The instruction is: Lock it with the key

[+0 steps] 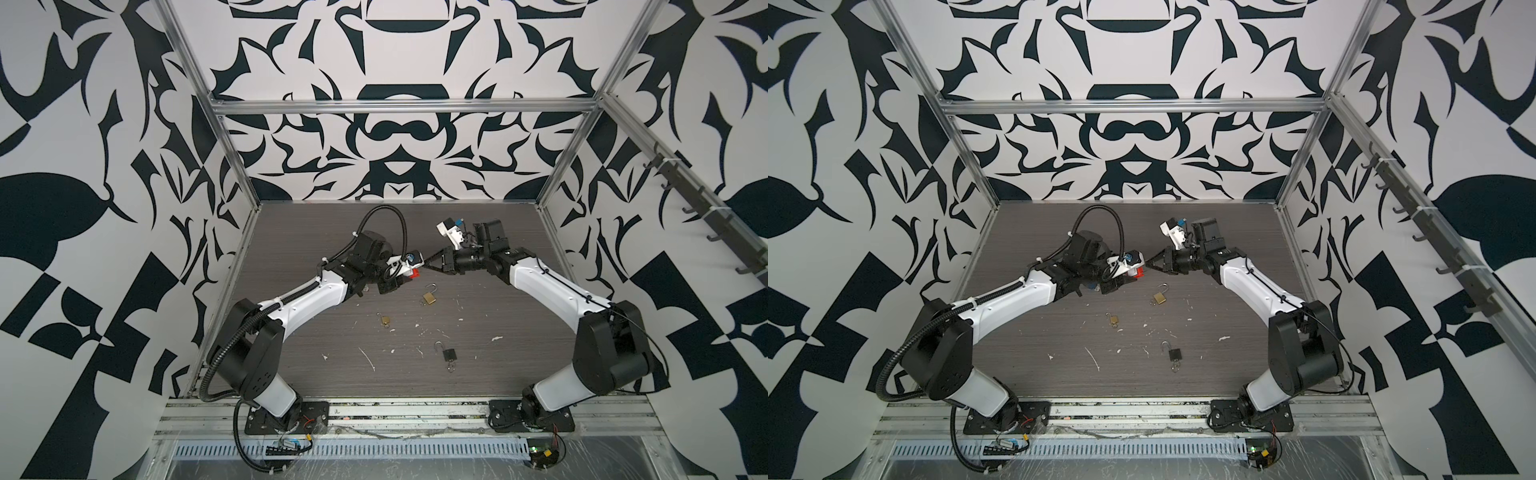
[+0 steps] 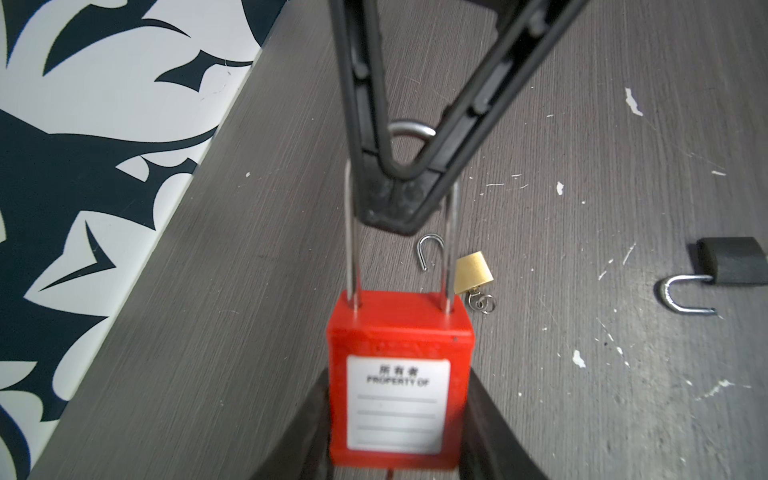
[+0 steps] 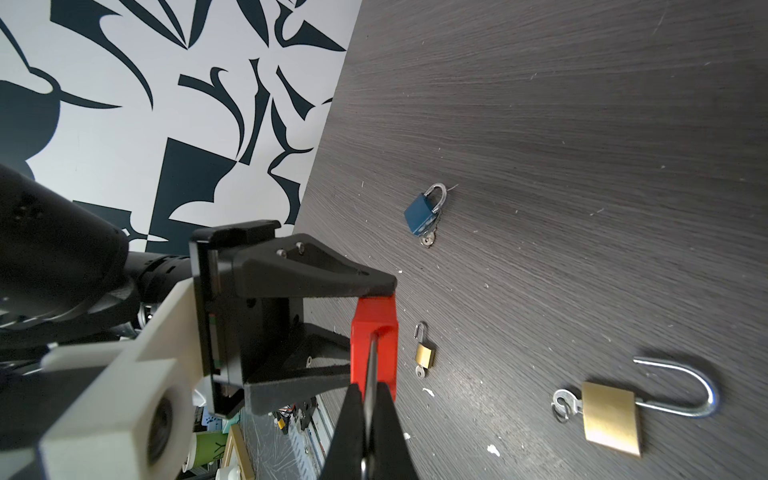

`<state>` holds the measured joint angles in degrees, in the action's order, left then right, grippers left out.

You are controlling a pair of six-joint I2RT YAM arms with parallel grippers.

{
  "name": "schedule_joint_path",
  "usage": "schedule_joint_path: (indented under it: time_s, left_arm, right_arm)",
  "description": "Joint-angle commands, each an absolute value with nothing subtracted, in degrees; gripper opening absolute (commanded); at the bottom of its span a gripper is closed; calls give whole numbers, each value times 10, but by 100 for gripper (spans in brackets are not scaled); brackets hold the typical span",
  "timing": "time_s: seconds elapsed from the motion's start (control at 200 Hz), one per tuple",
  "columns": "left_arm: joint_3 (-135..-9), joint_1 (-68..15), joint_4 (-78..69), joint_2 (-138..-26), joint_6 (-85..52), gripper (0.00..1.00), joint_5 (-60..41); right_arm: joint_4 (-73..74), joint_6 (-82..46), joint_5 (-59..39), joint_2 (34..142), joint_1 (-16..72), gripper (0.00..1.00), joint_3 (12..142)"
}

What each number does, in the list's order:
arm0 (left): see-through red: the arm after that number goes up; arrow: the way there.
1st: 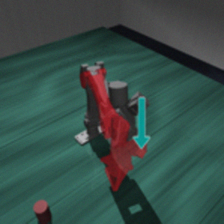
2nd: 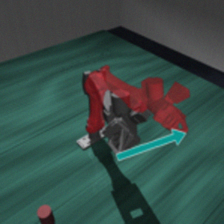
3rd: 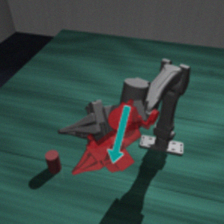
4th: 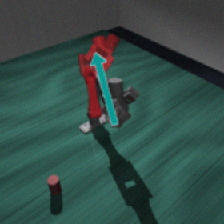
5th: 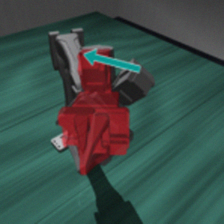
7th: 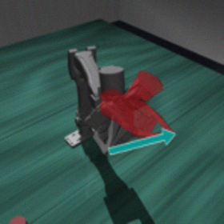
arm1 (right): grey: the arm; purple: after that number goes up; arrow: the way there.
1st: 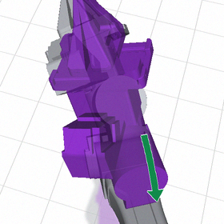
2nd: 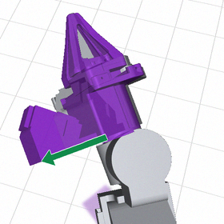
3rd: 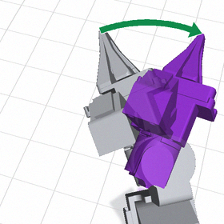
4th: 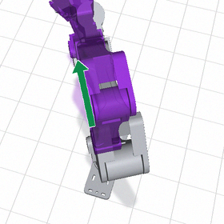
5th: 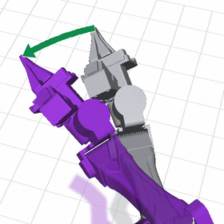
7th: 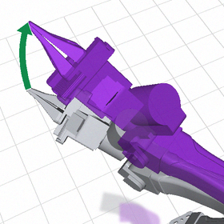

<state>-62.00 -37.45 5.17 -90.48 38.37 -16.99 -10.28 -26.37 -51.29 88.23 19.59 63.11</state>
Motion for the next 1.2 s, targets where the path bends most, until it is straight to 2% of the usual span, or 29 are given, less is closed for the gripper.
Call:
schedule_joint_path:
  time_s: [0.0, 0.295, 0.4, 0.505, 0.64, 0.7, 0.86, 0.965, 1.195]
  left_arm:
    - [-649, -382, -9, -915, 394, 0, -218]
    - [-659, -382, -42, -923, 371, 0, -219]
    - [-656, -382, -51, -924, 365, 0, -215]
    - [-650, -382, -55, -921, 360, 0, -211]
    - [-637, -382, -52, -922, 350, 0, -182]
    - [-632, -382, -44, -922, 340, 0, -169]
    - [-614, -382, -38, -912, 300, 0, -163]
    - [-606, -382, -55, -903, 257, 0, -162]
    - [-600, -382, -96, -890, 144, 0, -163]
  right_arm:
    - [-83, -241, -608, 870, 224, 0, 625]
    - [-117, -238, -579, 897, 228, 0, 639]
    - [-130, -235, -565, 894, 228, 3, 649]
    - [-147, -224, -551, 888, 228, 11, 663]
    - [-178, -224, -478, 863, 224, 30, 685]
    - [-195, -222, -438, 845, 223, 35, 694]
    - [-173, -234, -381, 788, 223, 58, 676]
    - [-166, -236, -345, 763, 223, 62, 662]
    - [-120, -258, -312, 745, 223, 62, 632]
